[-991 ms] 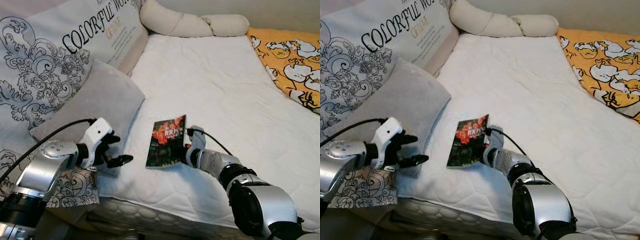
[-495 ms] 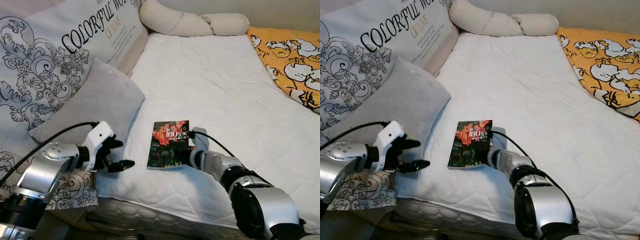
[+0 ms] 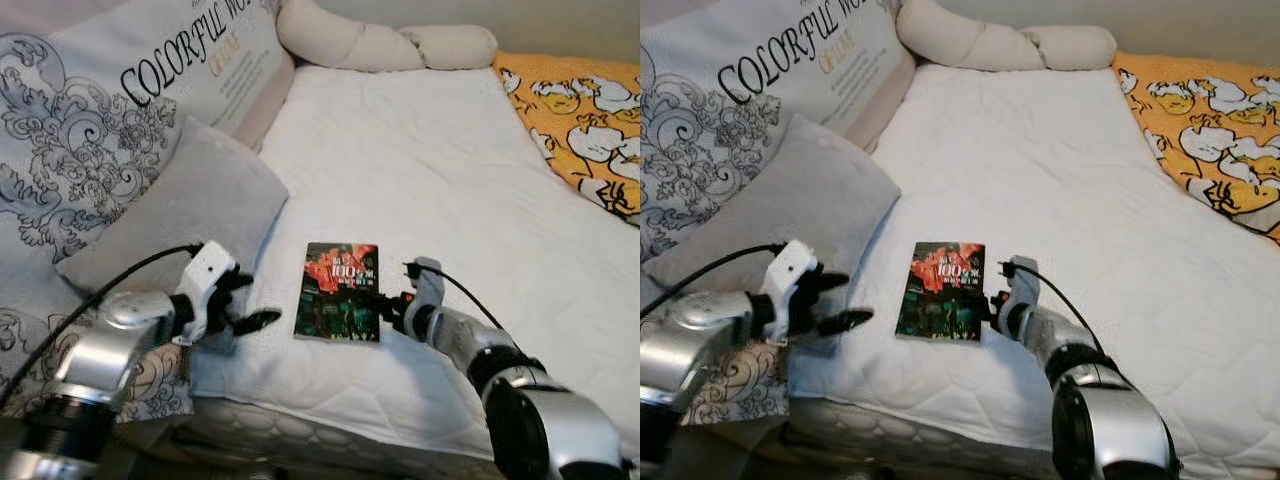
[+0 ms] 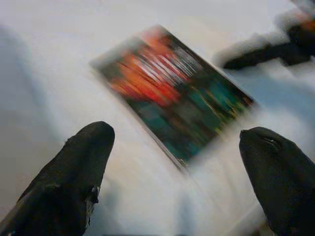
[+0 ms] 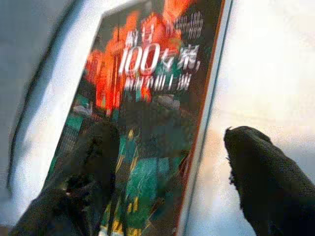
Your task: Clean up the room
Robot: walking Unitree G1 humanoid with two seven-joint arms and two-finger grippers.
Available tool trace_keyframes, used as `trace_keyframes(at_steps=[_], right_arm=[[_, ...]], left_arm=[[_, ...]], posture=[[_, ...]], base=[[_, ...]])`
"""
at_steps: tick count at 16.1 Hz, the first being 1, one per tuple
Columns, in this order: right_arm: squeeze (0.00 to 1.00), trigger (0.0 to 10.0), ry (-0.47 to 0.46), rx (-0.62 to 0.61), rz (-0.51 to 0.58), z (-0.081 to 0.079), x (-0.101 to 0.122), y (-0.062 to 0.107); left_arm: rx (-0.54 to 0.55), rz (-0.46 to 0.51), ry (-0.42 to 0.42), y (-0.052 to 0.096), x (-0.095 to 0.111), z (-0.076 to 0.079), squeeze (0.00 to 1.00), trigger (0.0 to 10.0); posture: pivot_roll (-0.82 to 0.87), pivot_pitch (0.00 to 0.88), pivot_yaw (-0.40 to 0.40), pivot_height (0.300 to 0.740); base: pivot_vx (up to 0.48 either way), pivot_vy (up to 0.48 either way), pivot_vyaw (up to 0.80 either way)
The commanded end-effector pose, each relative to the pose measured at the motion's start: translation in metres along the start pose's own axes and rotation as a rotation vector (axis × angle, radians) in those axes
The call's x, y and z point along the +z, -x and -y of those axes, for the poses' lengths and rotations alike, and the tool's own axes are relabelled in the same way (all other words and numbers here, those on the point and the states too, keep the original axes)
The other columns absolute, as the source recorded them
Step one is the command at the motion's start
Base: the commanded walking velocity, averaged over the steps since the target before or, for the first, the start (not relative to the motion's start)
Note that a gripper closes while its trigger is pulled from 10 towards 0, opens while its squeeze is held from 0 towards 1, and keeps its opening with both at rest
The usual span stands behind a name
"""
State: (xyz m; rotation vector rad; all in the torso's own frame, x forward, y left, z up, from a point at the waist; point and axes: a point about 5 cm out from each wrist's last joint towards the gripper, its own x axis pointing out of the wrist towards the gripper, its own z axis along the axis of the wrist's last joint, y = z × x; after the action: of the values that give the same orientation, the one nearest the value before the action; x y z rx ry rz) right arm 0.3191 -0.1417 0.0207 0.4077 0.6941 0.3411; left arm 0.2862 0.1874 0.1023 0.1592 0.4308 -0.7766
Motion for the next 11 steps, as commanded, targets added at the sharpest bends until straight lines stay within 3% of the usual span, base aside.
trace_keyframes(at_steps=[1, 2, 3, 5, 6, 7, 11], right_arm=[[1.0, 10.0, 0.077, -0.006, 0.072, 0.002, 0.014, 0.003], [1.0, 10.0, 0.068, -0.001, 0.165, -0.002, 0.028, 0.006], [1.0, 10.0, -0.007, 0.008, 0.261, -0.006, 0.043, 0.009], [1.0, 10.0, 0.04, 0.002, 0.392, -0.014, 0.061, 0.016], [1.0, 10.0, 0.115, 0.01, 0.482, -0.022, 0.071, 0.022], [1.0, 10.0, 0.166, 0.001, 0.532, -0.026, 0.078, 0.025], [1.0, 10.0, 0.199, -0.077, 0.587, -0.024, 0.075, 0.035]], left_arm=[[0.121, 0.077, 0.023, -0.002, 0.006, -0.009, 0.0, 10.0], [0.197, 0.139, 0.064, -0.009, 0.01, -0.009, 0.0, 10.0], [0.244, 0.157, 0.063, -0.015, 0.014, -0.009, 0.0, 10.0], [0.295, 0.207, 0.106, -0.022, 0.024, -0.009, 0.0, 10.0], [0.301, 0.222, 0.107, -0.026, 0.027, -0.007, 0.0, 10.0], [0.307, 0.224, 0.083, -0.029, 0.029, -0.004, 0.0, 10.0], [0.398, 0.205, 0.043, -0.033, 0.025, -0.006, 0.0, 10.0]], posture=[[-0.02, 0.0, 0.03, 0.74], [-0.03, 0.0, 0.022, 0.74], [-0.04, 0.0, 0.024, 0.74], [-0.05, 0.0, 0.035, 0.74], [-0.05, 0.0, 0.039, 0.74], [-0.05, 0.0, 0.039, 0.74], [-0.04, 0.0, 0.03, 0.74]], base=[[0.0, 0.0, 0.0], [0.0, 0.0, 0.0], [0.0, 0.0, 0.0], [0.0, 0.0, 0.0], [0.0, -0.274, 0.0], [0.0, -0.277, 0.0], [0.0, -0.335, 0.0]])
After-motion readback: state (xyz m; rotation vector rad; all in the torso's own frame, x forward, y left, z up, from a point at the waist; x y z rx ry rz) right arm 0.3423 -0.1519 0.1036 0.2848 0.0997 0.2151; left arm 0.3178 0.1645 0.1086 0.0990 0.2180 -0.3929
